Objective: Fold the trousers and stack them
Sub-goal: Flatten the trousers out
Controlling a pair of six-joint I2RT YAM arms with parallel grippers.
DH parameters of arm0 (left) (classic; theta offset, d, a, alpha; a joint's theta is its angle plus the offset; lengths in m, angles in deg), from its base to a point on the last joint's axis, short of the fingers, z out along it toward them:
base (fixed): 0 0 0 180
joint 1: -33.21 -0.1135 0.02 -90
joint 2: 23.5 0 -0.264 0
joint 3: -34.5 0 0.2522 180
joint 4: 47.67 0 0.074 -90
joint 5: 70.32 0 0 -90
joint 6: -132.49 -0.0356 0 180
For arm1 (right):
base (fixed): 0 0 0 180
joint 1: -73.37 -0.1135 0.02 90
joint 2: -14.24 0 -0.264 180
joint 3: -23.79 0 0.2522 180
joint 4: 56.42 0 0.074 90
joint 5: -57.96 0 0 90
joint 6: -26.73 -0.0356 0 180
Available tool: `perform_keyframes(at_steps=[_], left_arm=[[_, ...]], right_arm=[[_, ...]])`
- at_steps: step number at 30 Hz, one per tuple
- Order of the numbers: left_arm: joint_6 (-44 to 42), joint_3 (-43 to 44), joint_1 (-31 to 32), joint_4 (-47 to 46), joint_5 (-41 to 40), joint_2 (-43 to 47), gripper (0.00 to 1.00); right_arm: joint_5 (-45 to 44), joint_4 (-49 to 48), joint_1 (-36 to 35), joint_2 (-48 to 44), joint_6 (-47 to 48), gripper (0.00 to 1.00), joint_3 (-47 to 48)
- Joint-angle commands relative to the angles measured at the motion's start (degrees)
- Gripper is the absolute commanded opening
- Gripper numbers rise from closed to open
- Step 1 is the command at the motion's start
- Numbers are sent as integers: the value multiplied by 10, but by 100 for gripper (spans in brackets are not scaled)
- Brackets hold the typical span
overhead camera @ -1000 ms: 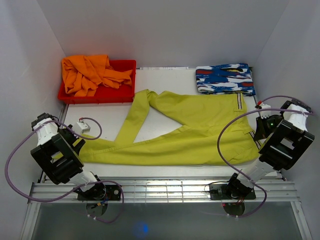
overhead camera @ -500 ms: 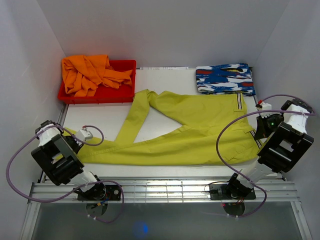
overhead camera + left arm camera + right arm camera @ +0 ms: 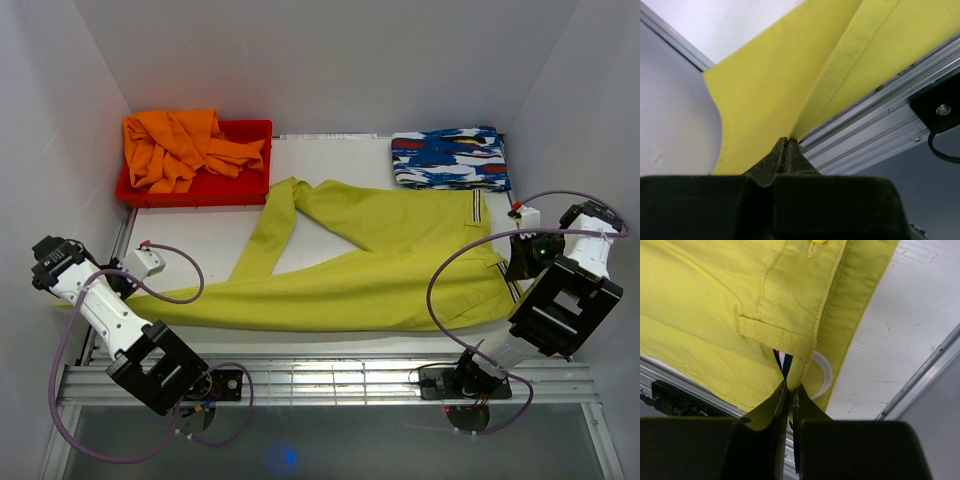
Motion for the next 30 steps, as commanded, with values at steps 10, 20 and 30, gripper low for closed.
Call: perform_keyframes(at_steps=[10, 20, 30], left_arm=[[148, 252, 153, -36, -67, -311, 1], [301, 298, 257, -184, -82, -471, 49], [280, 89, 206, -199, 8, -203, 98]], right_arm=[[19, -57, 9, 52, -53, 8, 60], [-34, -99, -4, 59, -47, 8, -21], [-66, -144, -4, 6, -17, 8, -94]])
